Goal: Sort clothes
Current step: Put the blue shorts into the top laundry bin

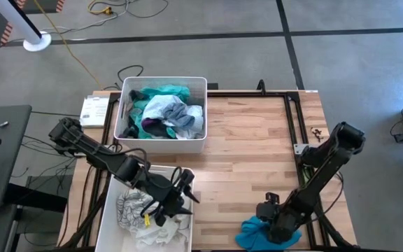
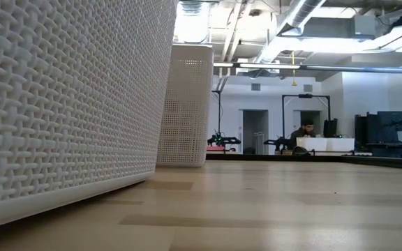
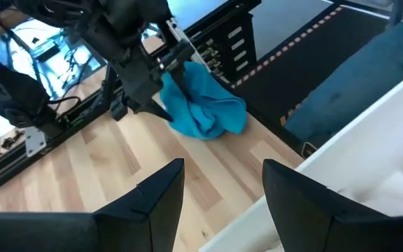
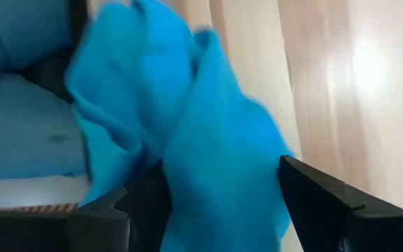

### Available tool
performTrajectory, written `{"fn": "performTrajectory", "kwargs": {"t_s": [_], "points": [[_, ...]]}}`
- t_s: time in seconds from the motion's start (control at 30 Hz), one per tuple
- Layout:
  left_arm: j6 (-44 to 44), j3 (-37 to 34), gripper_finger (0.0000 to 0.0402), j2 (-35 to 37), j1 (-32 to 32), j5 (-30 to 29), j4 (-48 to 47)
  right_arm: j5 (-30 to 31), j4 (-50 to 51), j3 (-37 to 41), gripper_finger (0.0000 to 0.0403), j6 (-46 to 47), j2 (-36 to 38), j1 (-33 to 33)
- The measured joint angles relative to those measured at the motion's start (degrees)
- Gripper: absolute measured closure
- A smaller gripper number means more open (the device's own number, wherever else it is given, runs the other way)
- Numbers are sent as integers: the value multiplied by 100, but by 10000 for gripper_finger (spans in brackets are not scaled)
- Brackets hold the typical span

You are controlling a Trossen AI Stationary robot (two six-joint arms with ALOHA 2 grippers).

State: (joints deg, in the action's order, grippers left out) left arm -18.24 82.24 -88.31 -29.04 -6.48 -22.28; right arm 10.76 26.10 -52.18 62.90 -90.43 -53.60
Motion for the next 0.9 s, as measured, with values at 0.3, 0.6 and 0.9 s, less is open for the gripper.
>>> {"fn": "performTrajectory", "kwargs": {"t_s": [0.3, 0.6, 0.9], "points": [[-81, 0, 215, 0, -66, 0, -15, -640, -245, -37, 133, 257, -922, 11], [-105, 0, 215, 0, -63, -6, -15, -610, -521, -24, 242, -31, -1074, 91], [-127, 0, 215, 0, -63, -20, -15, -610, -621, -9, 383, -902, -929, 322]]}}
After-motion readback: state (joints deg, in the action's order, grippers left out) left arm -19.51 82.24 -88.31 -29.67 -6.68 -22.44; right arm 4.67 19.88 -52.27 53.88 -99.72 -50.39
